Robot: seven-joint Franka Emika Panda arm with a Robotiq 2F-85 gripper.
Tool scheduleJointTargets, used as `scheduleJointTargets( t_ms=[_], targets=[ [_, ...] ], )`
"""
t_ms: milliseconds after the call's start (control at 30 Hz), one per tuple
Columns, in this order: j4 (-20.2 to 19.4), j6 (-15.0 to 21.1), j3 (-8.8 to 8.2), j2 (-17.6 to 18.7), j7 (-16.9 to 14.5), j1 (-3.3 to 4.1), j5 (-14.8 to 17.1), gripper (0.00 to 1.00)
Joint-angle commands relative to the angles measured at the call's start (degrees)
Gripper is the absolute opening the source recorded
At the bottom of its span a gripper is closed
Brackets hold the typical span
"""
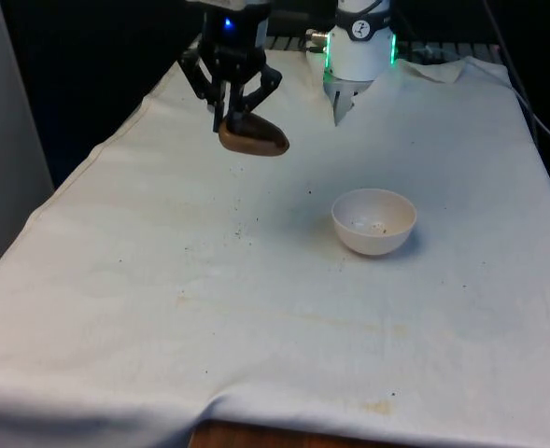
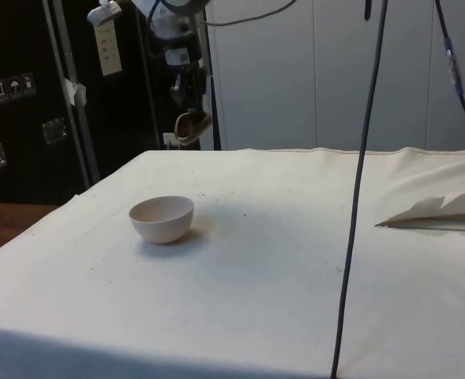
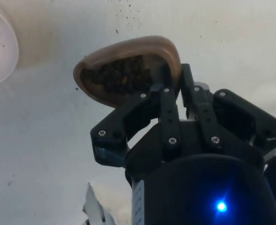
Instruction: Pour the coffee beans from the cup into the bowl.
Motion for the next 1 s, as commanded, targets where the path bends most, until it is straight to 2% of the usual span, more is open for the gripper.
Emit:
scheduleJointTargets(
  t_ms=[0, 233, 267, 300, 533, 567, 600, 633, 667, 767, 900, 933, 967],
  targets=[
    [-0.06, -0.4, -0.46, -0.17, 0.4, 0.52, -0.4, 0.01],
    [0.29, -2.23, 1.6, -0.8, 4.18, 0.52, -4.58, 0.01],
    [0.29, -1.49, 1.6, -0.46, 3.04, 0.0, -3.32, 0.01],
    [0.29, -2.23, 1.6, -0.8, 4.18, 0.52, -4.58, 0.01],
    [1.09, -4.13, 3.84, -0.8, 7.79, 0.52, -8.25, 0.01],
    [1.32, -4.24, 4.13, -0.69, 8.25, 0.46, -8.71, 0.01],
    [0.92, -3.67, 4.41, -0.92, 7.79, 0.0, -8.31, 0.01],
    [1.83, -4.35, 4.64, -0.34, 9.11, 0.4, -9.51, 0.01],
    [2.01, -4.35, 4.93, -0.17, 9.45, 0.34, -9.85, 0.01],
    [3.32, -4.58, 5.5, 0.74, 10.08, 0.11, -10.03, 0.01],
    [5.56, -5.04, 5.84, 2.23, 10.66, 0.29, -9.97, 0.01],
    [5.27, -4.3, 5.9, 2.12, 10.37, 0.0, -10.03, 0.01],
    [6.82, -5.5, 6.13, 3.09, 11.06, 0.29, -10.03, 0.01]
  ],
)
